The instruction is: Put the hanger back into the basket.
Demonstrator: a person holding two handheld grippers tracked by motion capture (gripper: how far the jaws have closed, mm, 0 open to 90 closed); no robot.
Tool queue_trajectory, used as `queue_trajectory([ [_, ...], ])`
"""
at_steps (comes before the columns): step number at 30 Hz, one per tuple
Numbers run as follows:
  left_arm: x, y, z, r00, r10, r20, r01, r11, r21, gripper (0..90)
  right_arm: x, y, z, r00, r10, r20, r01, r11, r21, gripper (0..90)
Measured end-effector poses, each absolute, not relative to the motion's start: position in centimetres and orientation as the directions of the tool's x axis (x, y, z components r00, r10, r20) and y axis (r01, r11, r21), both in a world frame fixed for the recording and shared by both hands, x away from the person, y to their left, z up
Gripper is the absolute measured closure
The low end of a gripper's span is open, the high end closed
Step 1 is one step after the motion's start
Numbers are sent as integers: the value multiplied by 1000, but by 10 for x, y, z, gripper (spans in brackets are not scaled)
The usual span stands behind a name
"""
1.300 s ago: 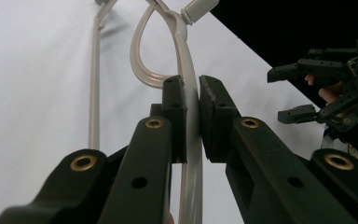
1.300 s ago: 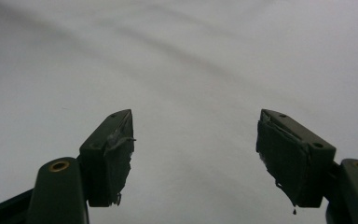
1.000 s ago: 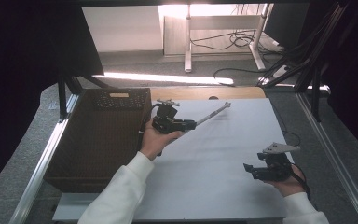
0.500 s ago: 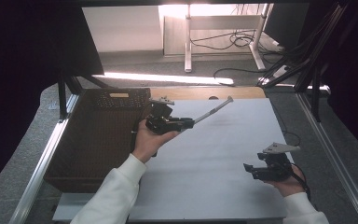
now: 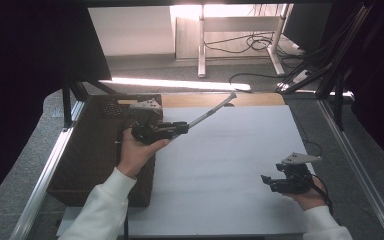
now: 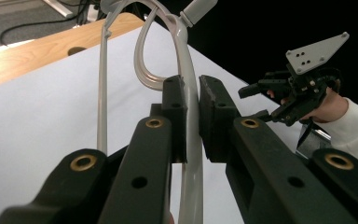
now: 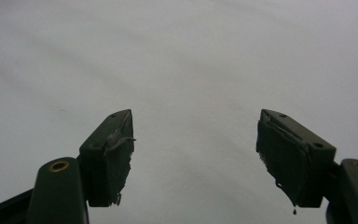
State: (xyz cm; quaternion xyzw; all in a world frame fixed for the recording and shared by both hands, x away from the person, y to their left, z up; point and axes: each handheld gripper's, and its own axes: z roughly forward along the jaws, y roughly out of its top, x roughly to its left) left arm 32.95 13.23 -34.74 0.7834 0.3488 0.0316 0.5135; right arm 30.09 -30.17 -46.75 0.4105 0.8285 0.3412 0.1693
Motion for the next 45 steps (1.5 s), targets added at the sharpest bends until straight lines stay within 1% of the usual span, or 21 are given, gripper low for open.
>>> queue_trajectory([
  [11,317,165,-343,749,592,-299,496,-201,845,819,301,-301,-469,-605,796,-2,567,433,701,280],
  [21,307,197,-343,731,610,-307,490,-155,858,819,302,-302,-469,-601,799,-2,569,430,701,280],
  [37,284,254,-340,691,637,-341,475,-46,879,819,300,-300,-465,-606,795,-11,551,430,716,274],
  [45,273,279,-343,668,660,-344,473,-19,881,819,300,-299,-466,-604,797,-10,553,428,715,273],
])
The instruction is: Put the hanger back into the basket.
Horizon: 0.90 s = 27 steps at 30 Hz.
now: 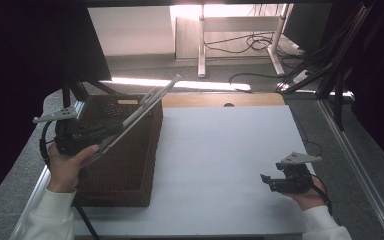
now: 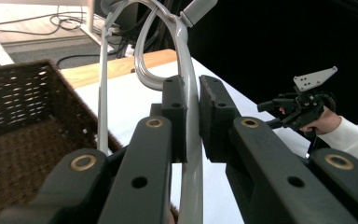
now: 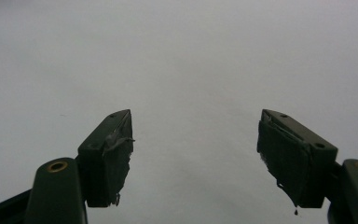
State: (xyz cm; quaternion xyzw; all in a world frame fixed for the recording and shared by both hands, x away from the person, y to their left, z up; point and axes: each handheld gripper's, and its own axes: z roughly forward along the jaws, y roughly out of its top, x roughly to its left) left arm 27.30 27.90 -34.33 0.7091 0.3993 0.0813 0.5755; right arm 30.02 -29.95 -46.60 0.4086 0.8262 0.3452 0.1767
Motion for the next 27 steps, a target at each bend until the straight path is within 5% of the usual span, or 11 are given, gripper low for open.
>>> queue_trajectory([
  [27,263,355,-395,635,684,-359,507,-18,862,818,301,-296,-468,-603,797,-13,559,434,707,271],
])
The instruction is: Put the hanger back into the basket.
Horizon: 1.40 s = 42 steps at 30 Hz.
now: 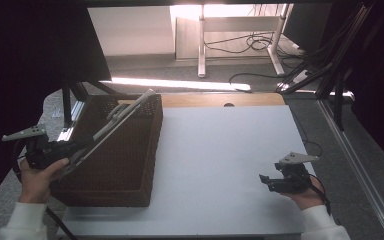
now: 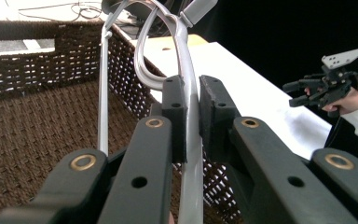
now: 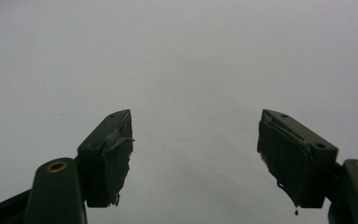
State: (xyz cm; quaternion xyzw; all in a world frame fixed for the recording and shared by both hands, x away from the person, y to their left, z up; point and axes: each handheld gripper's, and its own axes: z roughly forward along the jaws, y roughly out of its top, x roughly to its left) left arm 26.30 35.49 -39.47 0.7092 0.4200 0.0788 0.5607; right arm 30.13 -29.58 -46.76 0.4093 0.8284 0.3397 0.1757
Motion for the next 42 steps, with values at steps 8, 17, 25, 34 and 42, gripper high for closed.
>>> queue_trajectory([
  [8,275,359,-409,595,701,-392,556,-8,831,759,301,-296,-468,-604,797,-12,559,434,706,271],
  [17,277,347,-411,520,782,-342,590,-39,807,357,300,-299,-469,-599,800,-11,564,432,704,269],
  [25,271,324,-407,530,794,-298,590,-93,802,319,299,-297,-468,-609,793,-10,557,437,706,268],
  [34,260,295,-414,529,804,-271,583,-113,804,310,299,-293,-463,-617,787,-10,539,431,724,268],
  [42,244,269,-419,523,829,-195,561,-163,812,309,299,-289,-463,-633,774,-9,526,439,729,268],
])
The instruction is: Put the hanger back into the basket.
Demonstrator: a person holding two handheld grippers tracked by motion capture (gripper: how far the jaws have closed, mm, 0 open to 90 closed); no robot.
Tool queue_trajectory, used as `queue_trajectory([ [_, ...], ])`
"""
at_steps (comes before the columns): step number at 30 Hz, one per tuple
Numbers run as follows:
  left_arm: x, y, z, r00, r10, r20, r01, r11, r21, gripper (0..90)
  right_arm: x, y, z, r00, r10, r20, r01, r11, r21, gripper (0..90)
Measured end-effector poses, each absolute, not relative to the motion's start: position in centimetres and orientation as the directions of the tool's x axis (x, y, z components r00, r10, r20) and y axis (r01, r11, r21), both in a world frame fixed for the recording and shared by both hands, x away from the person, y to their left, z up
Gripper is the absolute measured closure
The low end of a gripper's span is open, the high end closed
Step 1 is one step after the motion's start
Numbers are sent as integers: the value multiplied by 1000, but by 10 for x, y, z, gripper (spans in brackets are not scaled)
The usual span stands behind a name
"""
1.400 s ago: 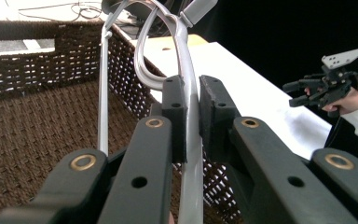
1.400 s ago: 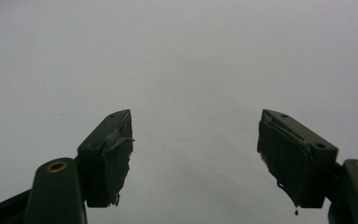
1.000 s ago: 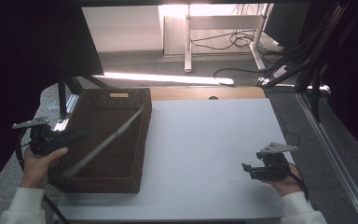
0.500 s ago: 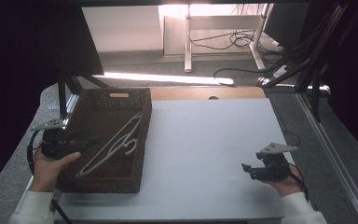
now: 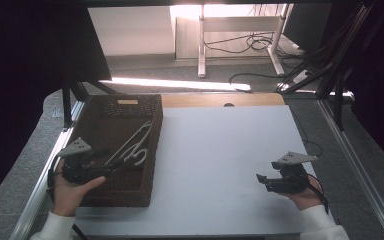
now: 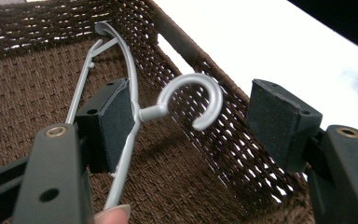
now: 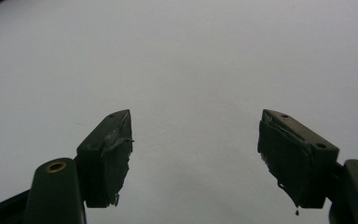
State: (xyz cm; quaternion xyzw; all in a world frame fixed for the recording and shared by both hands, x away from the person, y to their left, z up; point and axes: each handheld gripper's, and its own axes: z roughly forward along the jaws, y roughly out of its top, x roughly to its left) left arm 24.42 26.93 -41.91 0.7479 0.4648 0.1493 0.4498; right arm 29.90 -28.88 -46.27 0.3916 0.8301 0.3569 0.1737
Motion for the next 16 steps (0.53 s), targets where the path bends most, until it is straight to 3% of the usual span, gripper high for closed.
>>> queue_trajectory([
  [16,240,264,-425,520,834,-184,554,-165,816,306,295,-291,-463,-647,763,-19,498,441,746,260],
])
